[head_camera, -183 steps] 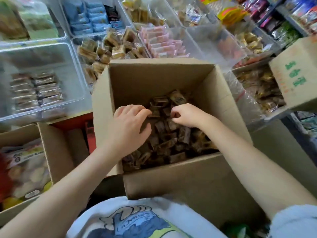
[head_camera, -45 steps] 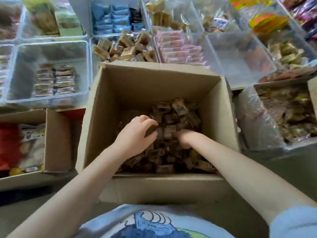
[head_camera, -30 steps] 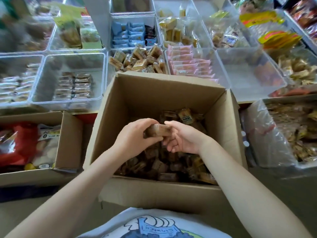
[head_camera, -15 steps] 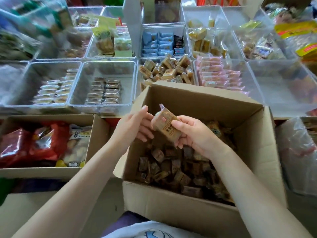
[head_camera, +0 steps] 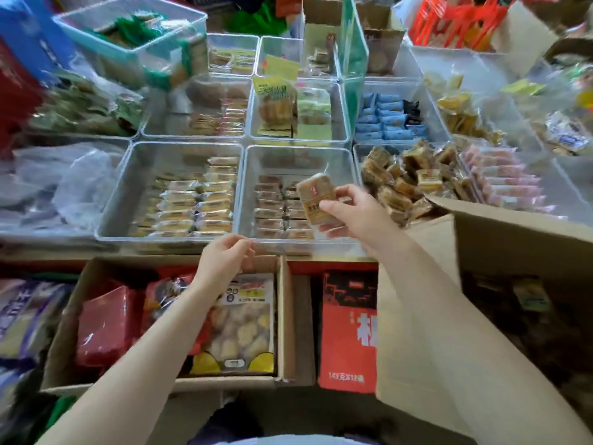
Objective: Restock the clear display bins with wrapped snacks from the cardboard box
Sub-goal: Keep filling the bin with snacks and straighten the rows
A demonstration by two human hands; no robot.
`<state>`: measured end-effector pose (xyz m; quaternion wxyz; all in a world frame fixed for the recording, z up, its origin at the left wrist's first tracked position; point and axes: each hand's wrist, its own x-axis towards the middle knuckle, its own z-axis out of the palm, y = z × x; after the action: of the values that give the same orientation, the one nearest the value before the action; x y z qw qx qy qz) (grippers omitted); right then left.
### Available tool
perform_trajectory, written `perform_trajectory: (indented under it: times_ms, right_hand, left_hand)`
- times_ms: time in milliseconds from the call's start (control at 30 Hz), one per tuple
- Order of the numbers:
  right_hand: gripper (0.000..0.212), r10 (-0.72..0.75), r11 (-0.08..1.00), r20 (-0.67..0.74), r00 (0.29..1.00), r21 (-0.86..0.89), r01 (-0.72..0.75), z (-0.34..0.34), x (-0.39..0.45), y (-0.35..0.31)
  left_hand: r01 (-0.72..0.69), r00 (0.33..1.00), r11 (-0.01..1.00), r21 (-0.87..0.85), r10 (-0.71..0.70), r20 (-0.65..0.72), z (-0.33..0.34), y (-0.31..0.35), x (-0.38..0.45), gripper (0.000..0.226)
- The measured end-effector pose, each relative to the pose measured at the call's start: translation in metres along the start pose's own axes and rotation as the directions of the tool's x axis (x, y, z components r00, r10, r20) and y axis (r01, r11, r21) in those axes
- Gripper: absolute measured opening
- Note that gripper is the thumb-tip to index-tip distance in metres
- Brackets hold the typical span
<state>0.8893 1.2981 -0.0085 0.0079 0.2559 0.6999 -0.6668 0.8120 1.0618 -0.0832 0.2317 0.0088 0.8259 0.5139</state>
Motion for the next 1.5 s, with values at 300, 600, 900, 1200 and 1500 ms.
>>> perform_trajectory:
  times_ms: [300, 600, 900, 1200, 1500]
  right_hand:
    - [0.029, 0.188, 0.970, -0.279, 0.941, -0.097, -0.223, 0.065, 0.073, 0.020]
    - [0.031, 0.123, 0.955, -0.402, 0.907, -0.201, -0.219, 0.030, 0.165, 0.032]
    - [0.037, 0.016, 0.872, -0.484, 0.875, -0.421, -0.248, 0.023, 0.283, 0.062]
    - [0.051, 0.262, 0.868, -0.441, 0.859, -0.282, -0.409, 0.051, 0.326, 0.093]
    - [0.053, 0.386, 0.858, -0.412, 0.825, -0.168, -0.485, 0.050, 0.320, 0.099]
  left_hand:
    - [-0.212, 0.976, 0.946, 0.245, 0.192, 0.105, -0.028, -0.004, 0.099, 0.024]
    - [-0.385, 0.917, 0.464, 0.798, 0.292, 0.273, 0.021, -0.019, 0.162, 0.094]
    - [-0.375, 0.918, 0.381, 0.845, 0.282, 0.280, 0.028, -0.028, 0.172, 0.096]
    - [-0.356, 0.925, 0.404, 0.842, 0.277, 0.259, 0.031, -0.030, 0.173, 0.094]
    - [-0.357, 0.927, 0.429, 0.829, 0.273, 0.258, 0.030, -0.028, 0.170, 0.093]
